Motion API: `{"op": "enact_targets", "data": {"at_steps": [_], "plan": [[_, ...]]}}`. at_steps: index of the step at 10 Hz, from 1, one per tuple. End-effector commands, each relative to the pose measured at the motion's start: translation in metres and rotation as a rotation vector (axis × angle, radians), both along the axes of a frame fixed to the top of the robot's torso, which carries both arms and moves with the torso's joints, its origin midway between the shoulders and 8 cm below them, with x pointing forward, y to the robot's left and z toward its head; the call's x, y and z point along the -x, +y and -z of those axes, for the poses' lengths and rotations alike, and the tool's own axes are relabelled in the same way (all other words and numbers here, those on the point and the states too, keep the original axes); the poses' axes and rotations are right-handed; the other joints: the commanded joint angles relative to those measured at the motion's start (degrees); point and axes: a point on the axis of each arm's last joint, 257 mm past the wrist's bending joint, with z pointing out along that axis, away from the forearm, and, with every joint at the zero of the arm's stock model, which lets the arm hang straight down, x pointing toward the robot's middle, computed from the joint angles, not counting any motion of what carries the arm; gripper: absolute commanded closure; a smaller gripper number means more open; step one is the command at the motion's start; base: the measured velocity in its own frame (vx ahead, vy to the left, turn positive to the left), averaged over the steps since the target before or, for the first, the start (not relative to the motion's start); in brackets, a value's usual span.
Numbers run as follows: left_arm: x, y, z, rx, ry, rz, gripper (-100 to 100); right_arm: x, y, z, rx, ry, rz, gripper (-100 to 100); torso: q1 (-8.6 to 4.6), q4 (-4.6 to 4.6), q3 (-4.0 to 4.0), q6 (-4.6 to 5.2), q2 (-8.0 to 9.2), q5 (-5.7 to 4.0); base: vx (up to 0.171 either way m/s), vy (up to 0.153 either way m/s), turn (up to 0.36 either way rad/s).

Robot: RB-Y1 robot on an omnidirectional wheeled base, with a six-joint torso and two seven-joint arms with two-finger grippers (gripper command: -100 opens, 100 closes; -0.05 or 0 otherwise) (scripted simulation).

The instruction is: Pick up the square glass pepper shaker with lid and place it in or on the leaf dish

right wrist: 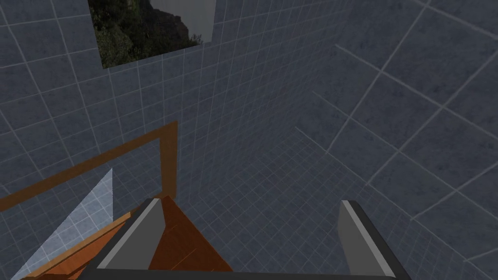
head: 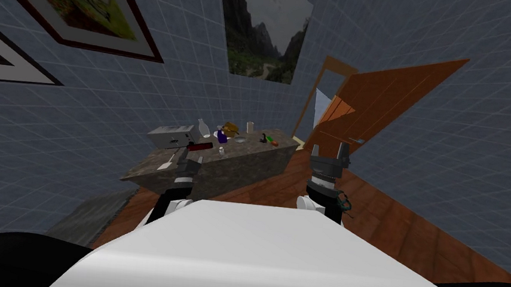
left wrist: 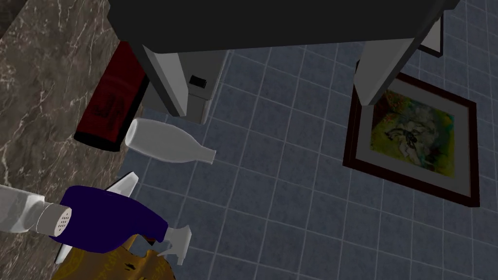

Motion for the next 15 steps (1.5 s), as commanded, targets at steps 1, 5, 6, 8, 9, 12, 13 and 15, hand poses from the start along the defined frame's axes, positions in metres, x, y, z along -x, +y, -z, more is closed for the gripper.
{"op": "enact_targets", "data": {"at_steps": [1,5,6,8,9,12,13,15], "plan": [[-0.002,0.009,0.025,0.073,0.052,-0.013,-100,0.0,0.0,0.0,0.0,0.0,0.0,0,0.0,0.0,0.0,0.0,0.0,0.0,0.092,-0.203,0.14],[0.001,0.03,0.063,0.217,0.132,-0.035,-100,0.0,0.0,0.0,0.0,0.0,0.0,0,0.47,-0.02,-0.06,0.02,-0.11,0.09,0.082,-0.111,0.091],[0.002,0.035,0.075,0.268,0.154,-0.04,-100,0.0,0.0,0.0,0.0,0.0,0.0,0,0.5,-0.03,-0.09,0.02,-0.15,0.1,0.095,-0.081,0.138],[0.003,0.041,0.096,0.372,0.192,-0.046,-100,0.0,0.0,0.0,0.0,0.0,0.0,0,0.39,-0.05,-0.13,0.03,-0.23,0.09,0.109,-0.108,0.095],[0.003,0.043,0.105,0.424,0.208,-0.047,-100,0.0,0.0,0.0,0.0,0.0,0.0,0,0.4,-0.06,-0.16,0.02,-0.28,0.08,0.142,-0.088,0.089],[0.002,0.041,0.129,0.577,0.246,-0.041,-100,0.0,0.0,0.0,0.0,0.0,0.0,0,0.65,-0.08,-0.23,0.04,-0.39,0.13,0.143,-0.042,0.062],[0.001,0.039,0.135,0.626,0.256,-0.037,-100,0.0,0.0,0.0,0.0,0.0,0.0,0,0.75,-0.1,-0.27,0.04,-0.46,0.15,0.142,0.008,0.045],[-0.001,0.032,0.146,0.72,0.271,-0.027,-100,0.0,0.0,0.0,0.001,0.0,0.0,0,0.9,-0.09,-0.24,0.04,-0.41,0.18,0.146,0.019,0.036]]}}
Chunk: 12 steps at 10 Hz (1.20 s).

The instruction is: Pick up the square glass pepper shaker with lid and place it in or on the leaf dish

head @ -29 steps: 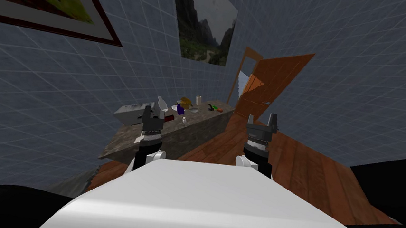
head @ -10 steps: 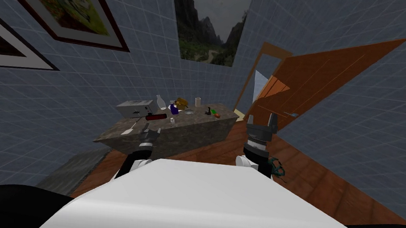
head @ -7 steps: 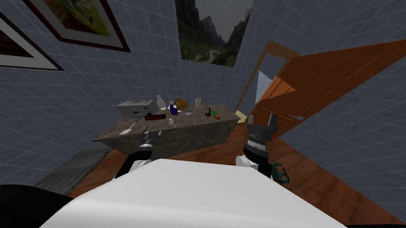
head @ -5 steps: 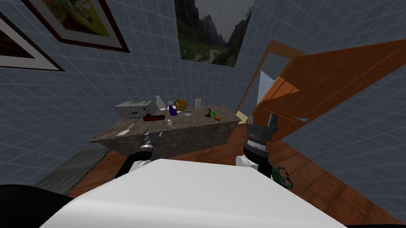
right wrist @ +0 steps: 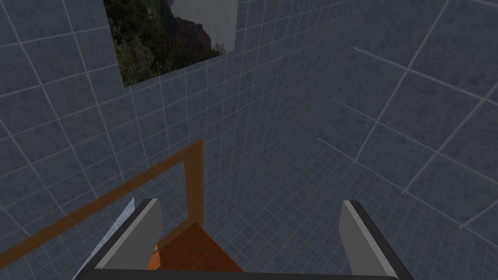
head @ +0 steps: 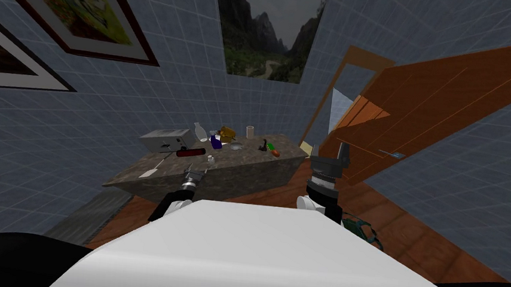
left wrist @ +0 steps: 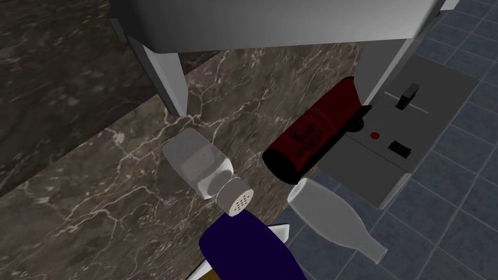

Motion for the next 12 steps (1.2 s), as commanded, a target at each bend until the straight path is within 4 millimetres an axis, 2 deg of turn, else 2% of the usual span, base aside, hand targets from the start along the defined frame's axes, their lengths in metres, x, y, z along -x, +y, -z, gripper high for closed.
{"op": "enact_targets", "data": {"at_steps": [1,4,6,10,12], "plan": [[-0.002,-0.006,0.008,0.079,0.009,0.002,-100,0.0,0.0,0.0,0.0,0.0,0.0,0,0.0,0.0,0.0,0.0,0.0,0.0,0.142,0.014,0.032],[-0.005,-0.021,0.02,0.211,0.013,-0.001,-100,0.0,0.0,0.0,0.0,0.0,0.0,0,0.06,0.01,0.03,0.0,0.06,0.01,0.129,0.032,0.027],[-0.008,-0.038,0.028,0.333,0.004,-0.014,-100,0.0,0.0,0.0,0.0,0.0,0.0,0,0.24,0.01,0.03,0.0,0.07,0.04,0.135,0.078,0.029],[-0.01,-0.059,0.035,0.467,-0.023,-0.051,-100,0.0,0.0,0.0,0.0,0.0,0.0,0,0.1,0.08,0.22,0.0,0.4,0.02,0.055,0.044,0.019],[-0.01,-0.059,0.036,0.471,-0.025,-0.053,-100,0.0,0.0,0.0,0.0,0.0,0.0,0,0.09,0.1,0.27,0.0,0.49,0.02,0.021,0.025,0.001]]}}
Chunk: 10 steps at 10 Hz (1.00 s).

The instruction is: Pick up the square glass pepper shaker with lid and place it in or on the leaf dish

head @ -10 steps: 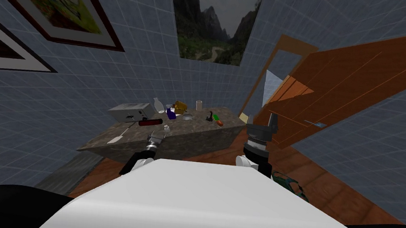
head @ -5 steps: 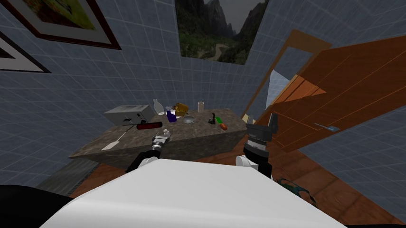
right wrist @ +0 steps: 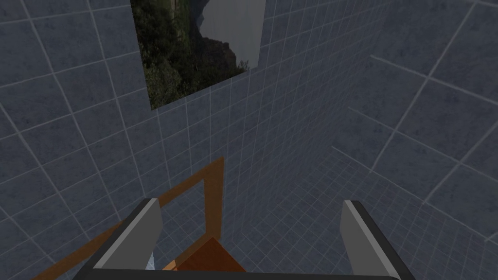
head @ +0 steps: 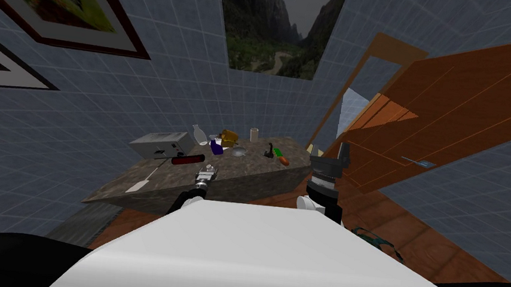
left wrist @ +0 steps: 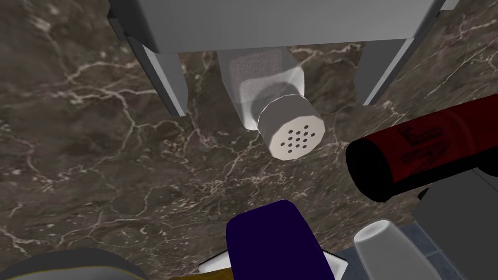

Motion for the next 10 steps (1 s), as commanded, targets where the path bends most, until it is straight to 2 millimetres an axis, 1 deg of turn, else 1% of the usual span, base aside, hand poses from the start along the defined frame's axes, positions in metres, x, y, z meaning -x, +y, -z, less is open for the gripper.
{"op": "enact_targets", "data": {"at_steps": [1,2,3,7,8,9,10], "plan": [[0.0,0.0,0.0,0.0,0.0,0.0,0,0.0,0.0,0.0,0.0,0.0,0.0,0,0.0,0.0,0.0,0.0,0.0,0.0,0.0,0.0,0.0],[0.0,0.0001,0.0,0.0,0.0,0.0,-100,0.0,0.0,0.0,0.0,0.0,0.0,0,-0.04,0.01,0.03,0.0,0.04,-0.01,0.0,0.0,0.0],[0.0,0.0001,0.0,0.0,0.0,0.0,100,0.0,0.0,0.0,0.0,0.0,0.0,0,-0.06,0.02,0.04,0.0,0.06,-0.01,0.0,0.0,0.0],[-0.0011,0.0007,-0.0027,-0.006,-0.005,0.0,100,0.0,0.0,0.0,0.0,0.0,0.0,0,0.04,-0.09,-0.05,-0.02,-0.02,0.09,0.0,0.0,0.0],[-0.0011,0.0005,-0.0025,-0.005,-0.005,0.0,0,0.0,0.0,0.0,0.0,0.0,0.0,0,0.03,-0.09,-0.06,-0.02,-0.03,0.07,0.0,0.0,0.0],[-0.0011,0.0005,-0.0025,-0.005,-0.005,0.0,100,0.0,0.0,0.0,0.0,0.0,0.0,0,0.02,-0.09,-0.06,-0.02,-0.03,0.06,0.0,0.0,0.0],[-0.0011,0.0002,-0.0023,-0.003,-0.005,0.0,0,0.0,0.0,0.0,0.0,0.0,0.0,0,0.0,-0.09,-0.06,-0.02,-0.03,0.03,0.0,0.0,0.0]]}}
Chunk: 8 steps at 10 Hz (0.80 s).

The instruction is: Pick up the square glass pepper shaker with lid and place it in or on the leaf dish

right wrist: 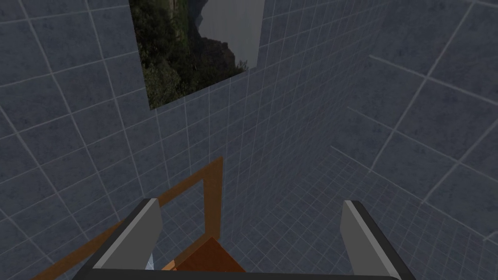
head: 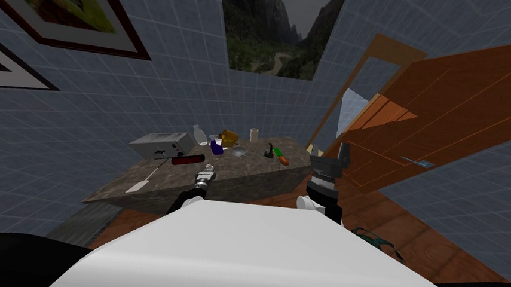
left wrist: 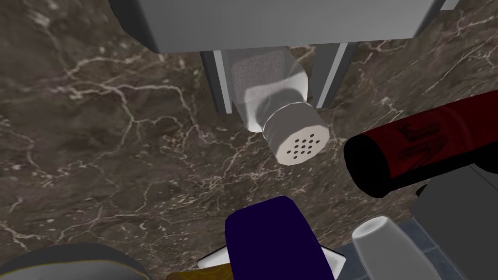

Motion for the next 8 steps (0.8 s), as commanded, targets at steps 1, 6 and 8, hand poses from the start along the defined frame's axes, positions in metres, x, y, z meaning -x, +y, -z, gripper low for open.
{"op": "enact_targets", "data": {"at_steps": [1,6,8], "plan": [[-0.003,0.01,-0.006,-0.041,0.0,0.016,100,0.0,0.0,0.0,0.0,0.0,0.0,0,0.0,0.0,0.0,0.0,0.0,0.0,0.002,-0.029,0.01],[-0.017,0.042,-0.031,-0.152,-0.023,0.036,100,0.0,0.0,0.0,0.0,0.0,0.0,0,-0.42,0.0,-0.01,0.02,-0.03,-0.24,0.006,-0.067,0.019],[-0.025,0.057,-0.046,-0.191,-0.044,0.029,100,0.0,0.0,0.0,0.0,0.0,0.0,0,-0.51,0.02,0.0,0.02,-0.04,-0.3,0.013,-0.081,0.033]]}}
